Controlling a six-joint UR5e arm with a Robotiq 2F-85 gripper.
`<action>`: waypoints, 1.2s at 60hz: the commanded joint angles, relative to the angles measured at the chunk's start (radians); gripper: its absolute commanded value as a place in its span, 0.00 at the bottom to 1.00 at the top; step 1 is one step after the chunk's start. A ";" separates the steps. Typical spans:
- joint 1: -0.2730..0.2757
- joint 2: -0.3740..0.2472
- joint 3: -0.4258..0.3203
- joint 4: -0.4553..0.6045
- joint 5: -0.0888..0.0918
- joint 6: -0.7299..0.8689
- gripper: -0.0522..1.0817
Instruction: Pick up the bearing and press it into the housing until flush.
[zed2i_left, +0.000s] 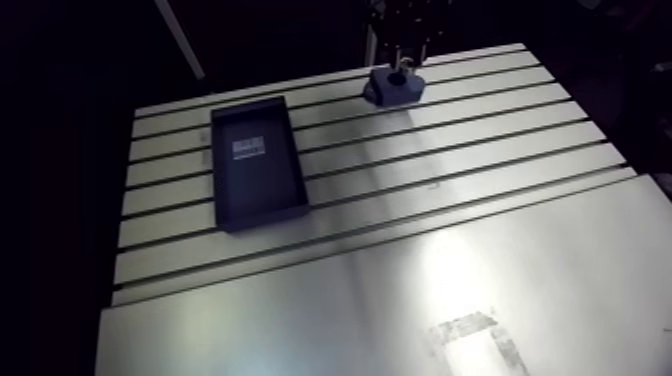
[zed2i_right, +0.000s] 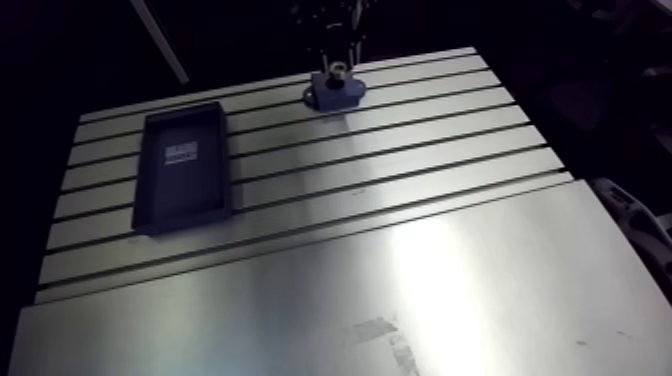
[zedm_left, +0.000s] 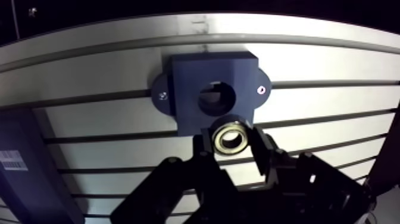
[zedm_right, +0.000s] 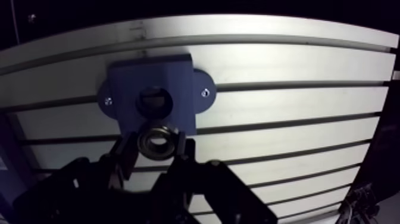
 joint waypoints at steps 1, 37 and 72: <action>0.001 0.017 -0.006 -0.009 0.003 0.005 0.60; 0.002 0.045 -0.022 -0.018 0.005 0.006 0.60; 0.003 0.053 -0.031 -0.018 0.007 0.002 0.60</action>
